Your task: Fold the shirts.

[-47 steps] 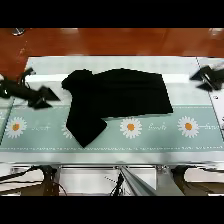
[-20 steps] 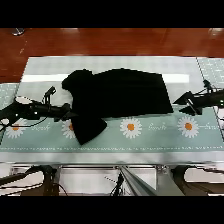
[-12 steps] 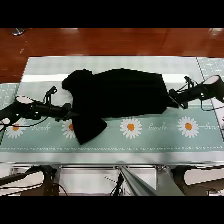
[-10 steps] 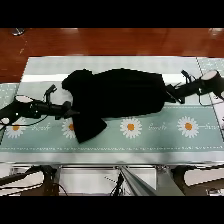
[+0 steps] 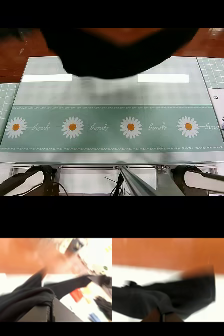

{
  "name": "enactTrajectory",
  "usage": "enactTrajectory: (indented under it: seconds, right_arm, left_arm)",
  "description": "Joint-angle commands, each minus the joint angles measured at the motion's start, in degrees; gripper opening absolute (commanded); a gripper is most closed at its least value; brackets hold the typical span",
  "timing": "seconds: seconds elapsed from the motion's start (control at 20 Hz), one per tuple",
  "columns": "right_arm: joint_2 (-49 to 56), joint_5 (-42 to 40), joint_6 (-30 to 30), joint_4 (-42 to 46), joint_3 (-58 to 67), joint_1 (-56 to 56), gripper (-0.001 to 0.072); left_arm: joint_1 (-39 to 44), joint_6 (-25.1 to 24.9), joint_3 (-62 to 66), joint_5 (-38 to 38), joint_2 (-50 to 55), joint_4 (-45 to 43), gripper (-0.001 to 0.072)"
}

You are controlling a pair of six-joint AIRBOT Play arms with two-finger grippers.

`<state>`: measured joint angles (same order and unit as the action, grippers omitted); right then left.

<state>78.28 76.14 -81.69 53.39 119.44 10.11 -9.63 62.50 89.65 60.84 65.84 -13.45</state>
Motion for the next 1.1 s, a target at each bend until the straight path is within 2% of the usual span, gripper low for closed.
enactTrajectory:
  seconds: [0.0, 0.1, 0.25, 0.4, 0.6, 0.8, 0.95, 1.05]
  right_arm:
    - [-15.78, -4.55, 0.9, 2.32, 1.88, -0.09, 0.0022]
    - [-24.96, -4.55, 2.86, 6.34, -1.9, -0.09, 0.0022]
    - [-35.12, -1.55, 1.64, 13.22, -5.27, -0.09, 0.0022]
    - [-40.39, 1.6, 0.24, 16.11, -5.29, -0.09, 0.0022]
    - [-42.56, 5.33, -0.2, 16.15, -5.29, -0.09, 0.0022]
    - [-41.81, 7.5, -0.15, 16.37, -5.92, -0.09, 0.0022]
    - [-41.53, 7.06, 0.59, 16.17, -14.73, -0.09, 0.0022]
    - [-39.95, 5.33, 1.53, 16.15, -24.3, -0.09, 0.0022]
  left_arm:
    - [-0.11, 11.39, 22.34, -2.84, -6.4, -19.71, 0.0026]
    - [-0.11, 17.38, 28.3, -0.17, -11.3, -33.73, 0.0027]
    - [-0.11, 18.08, 28.92, 5.18, -20.61, -45.9, 0.0027]
    - [-0.11, 21.31, 28.92, 10.47, -27.17, -55.19, 0.0027]
    - [-0.11, 24.85, 26.8, 16.94, -30.42, -56.35, 0.0027]
    - [-0.11, 26.73, 16.72, 22.43, -30.45, -53.53, 0.0027]
    - [-0.09, 26.14, 2.86, 20.94, -30.03, -48.59, 0.0027]
    - [0.02, 25.14, -7.13, 15.61, -29.24, -47.54, 0.0028]
